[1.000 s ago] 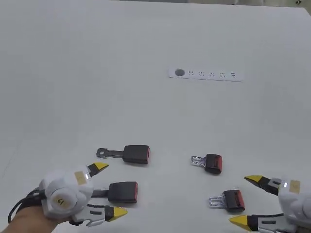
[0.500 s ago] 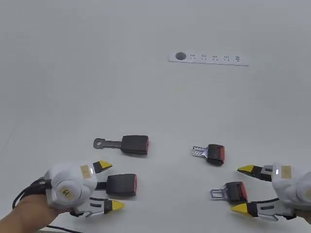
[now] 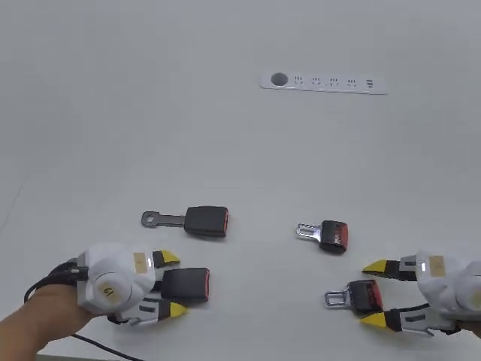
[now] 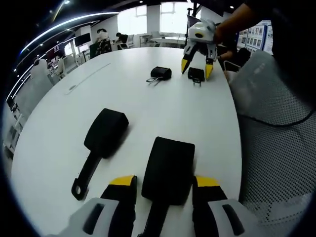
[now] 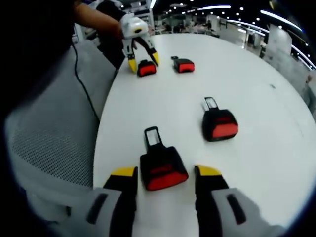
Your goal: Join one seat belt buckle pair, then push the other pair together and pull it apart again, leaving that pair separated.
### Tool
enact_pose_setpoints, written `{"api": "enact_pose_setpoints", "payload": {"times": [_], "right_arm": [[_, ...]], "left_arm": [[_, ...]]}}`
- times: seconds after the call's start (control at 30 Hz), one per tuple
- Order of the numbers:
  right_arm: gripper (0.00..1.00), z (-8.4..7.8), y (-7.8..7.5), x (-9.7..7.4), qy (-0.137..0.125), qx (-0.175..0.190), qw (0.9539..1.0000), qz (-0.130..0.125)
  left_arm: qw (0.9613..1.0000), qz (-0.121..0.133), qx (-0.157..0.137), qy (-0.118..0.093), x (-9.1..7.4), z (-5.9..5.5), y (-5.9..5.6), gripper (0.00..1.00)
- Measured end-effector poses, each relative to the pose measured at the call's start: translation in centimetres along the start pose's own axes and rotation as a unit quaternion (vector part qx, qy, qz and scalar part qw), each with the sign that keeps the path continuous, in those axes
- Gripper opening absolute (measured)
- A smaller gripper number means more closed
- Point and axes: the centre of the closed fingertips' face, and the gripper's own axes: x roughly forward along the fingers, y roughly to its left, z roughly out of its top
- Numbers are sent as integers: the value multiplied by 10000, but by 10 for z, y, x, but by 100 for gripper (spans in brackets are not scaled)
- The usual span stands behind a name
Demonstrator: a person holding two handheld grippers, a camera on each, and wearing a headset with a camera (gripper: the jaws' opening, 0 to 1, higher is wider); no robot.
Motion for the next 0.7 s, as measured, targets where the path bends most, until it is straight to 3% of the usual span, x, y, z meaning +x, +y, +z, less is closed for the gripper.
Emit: {"api": "enact_pose_setpoints", "payload": {"times": [0.17, 0.47, 0.7], "right_arm": [[39, -2, -2, 0, 14, -211, 9998, -56], [36, -4, -2, -1, -428, 153, 9988, -202], [35, -1, 0, -2, -545, 287, 9975, -347]], "left_arm": [[9997, -139, 199, 48, 0, 1, -1, 39], [9986, -279, 454, 57, 0, 2, -4, 36], [9983, -314, 490, 47, 0, 2, -5, 36]]}}
